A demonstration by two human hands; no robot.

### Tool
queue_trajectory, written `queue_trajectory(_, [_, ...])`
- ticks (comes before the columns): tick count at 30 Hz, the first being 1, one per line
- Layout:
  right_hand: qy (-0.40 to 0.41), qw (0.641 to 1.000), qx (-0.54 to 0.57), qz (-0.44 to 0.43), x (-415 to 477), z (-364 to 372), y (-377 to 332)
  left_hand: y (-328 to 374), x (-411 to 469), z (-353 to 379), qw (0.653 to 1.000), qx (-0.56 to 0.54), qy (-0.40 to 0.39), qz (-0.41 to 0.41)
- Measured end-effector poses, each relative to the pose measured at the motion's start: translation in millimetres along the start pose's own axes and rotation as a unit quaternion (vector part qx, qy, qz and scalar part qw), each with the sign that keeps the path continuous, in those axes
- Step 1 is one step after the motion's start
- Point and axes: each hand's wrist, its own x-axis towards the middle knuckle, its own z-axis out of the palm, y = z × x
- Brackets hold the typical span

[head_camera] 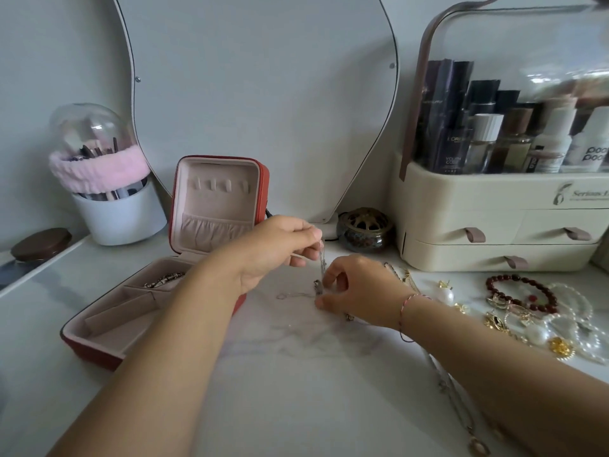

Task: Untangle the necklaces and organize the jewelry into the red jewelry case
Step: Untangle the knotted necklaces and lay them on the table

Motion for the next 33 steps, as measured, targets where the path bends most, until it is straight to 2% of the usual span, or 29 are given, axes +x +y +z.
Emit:
queue_trajectory(5, [0.023, 0.998, 0.057, -0.022, 4.4, 4.2, 6.9, 2.4, -0.5, -2.4, 0.99, -0.136, 0.015, -0.013])
queue_trajectory(8, [0.032, 0.988, 0.15, -0.003, 2.6, 1.7, 13.1, 4.4, -0.6, -2.2, 0.987, -0.15, 0.049, -0.015])
queue_trajectory(10, [0.027, 0.953, 0.302, 0.008, -0.9, -6.8, 14.6, 5.5, -0.6, -1.8, 0.987, -0.136, 0.08, -0.02])
queue_trajectory(12, [0.023, 0.896, 0.443, 0.007, -3.1, -18.5, 16.1, 5.4, 0.1, -2.0, 0.988, -0.113, 0.107, -0.025])
queue_trajectory(14, [0.034, 0.841, 0.541, -0.003, -3.2, -27.4, 17.5, 3.1, 1.7, -2.9, 0.99, -0.071, 0.117, -0.026])
queue_trajectory(16, [0.047, 0.81, 0.585, -0.014, -2.1, -32.3, 19.8, 0.7, 2.8, -3.2, 0.992, -0.038, 0.114, -0.024])
queue_trajectory(18, [0.057, 0.808, 0.586, -0.023, -1.3, -34.2, 22.5, 0.3, 1.7, -2.7, 0.994, -0.019, 0.1, -0.025])
queue_trajectory(23, [0.073, 0.83, 0.552, -0.022, -1.5, -36.7, 27.0, 4.4, -3.7, 5.2, 0.996, 0.068, 0.048, -0.025])
queue_trajectory(33, [0.063, 0.852, 0.517, -0.06, -4.8, -36.1, 25.3, 4.9, -2.9, 23.4, 0.996, 0.089, 0.017, -0.006])
